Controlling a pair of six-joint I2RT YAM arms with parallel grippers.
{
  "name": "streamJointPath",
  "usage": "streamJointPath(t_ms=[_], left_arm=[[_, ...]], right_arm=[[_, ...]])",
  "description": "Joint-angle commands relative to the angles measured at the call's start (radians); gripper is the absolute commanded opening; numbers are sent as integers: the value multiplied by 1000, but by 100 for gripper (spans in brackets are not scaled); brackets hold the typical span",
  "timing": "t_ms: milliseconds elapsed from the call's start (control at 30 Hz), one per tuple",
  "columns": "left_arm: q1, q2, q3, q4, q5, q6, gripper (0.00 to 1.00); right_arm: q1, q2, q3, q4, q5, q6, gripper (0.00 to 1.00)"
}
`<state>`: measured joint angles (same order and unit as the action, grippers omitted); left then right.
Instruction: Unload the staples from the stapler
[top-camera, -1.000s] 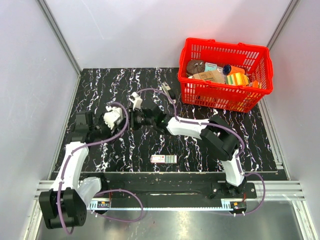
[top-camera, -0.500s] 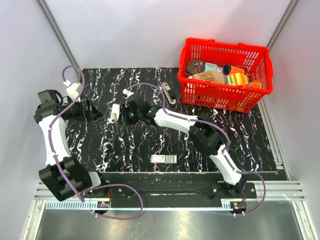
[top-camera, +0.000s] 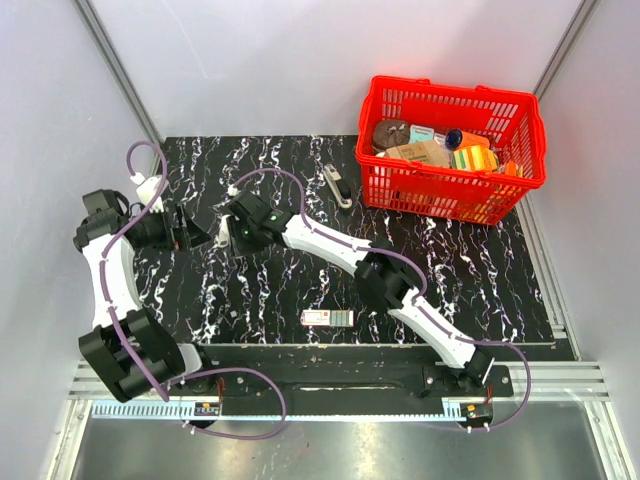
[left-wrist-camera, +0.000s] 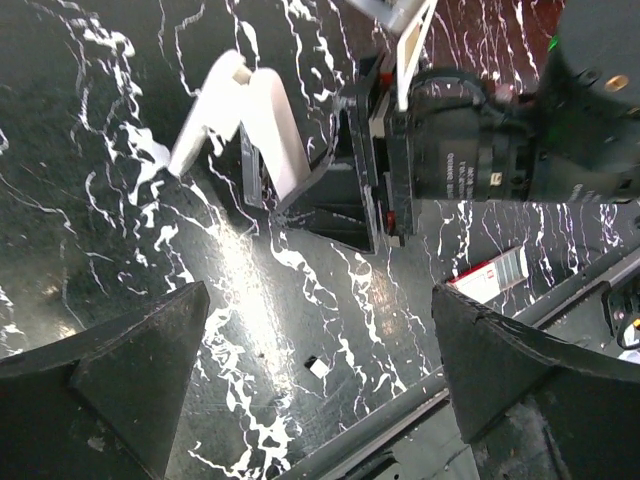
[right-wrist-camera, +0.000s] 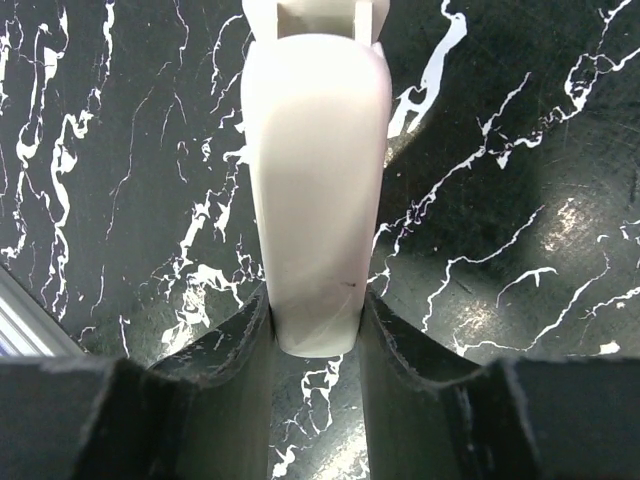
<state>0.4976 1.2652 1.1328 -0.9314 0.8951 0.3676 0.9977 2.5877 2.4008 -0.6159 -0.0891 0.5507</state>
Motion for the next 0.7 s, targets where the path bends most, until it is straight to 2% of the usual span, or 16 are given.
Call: streamJointPath(t_ms=[0,67,167,400,600,667], left_arm=[[2,-15,-59,68,-2,-9,99],[4,-17,-70,77,-7,-7,99],[2,-21,-79,82,-12,-1,99],[2,-29,-103,114,-45,1,99],[2,-27,-117,132,-79,5,99],[2,-30,-133,149,-87,-4,99]], right_arm=[[9,60,165,-145,19,14,31],[9,68,184,-150,12,17,52],[9,71,185,-150,-1,23,67],[7,32,175,-146,-5,14,73],[-71,-121,31,-142,84,-44,65],[-119,-173,-29,-142,133,-57,65]])
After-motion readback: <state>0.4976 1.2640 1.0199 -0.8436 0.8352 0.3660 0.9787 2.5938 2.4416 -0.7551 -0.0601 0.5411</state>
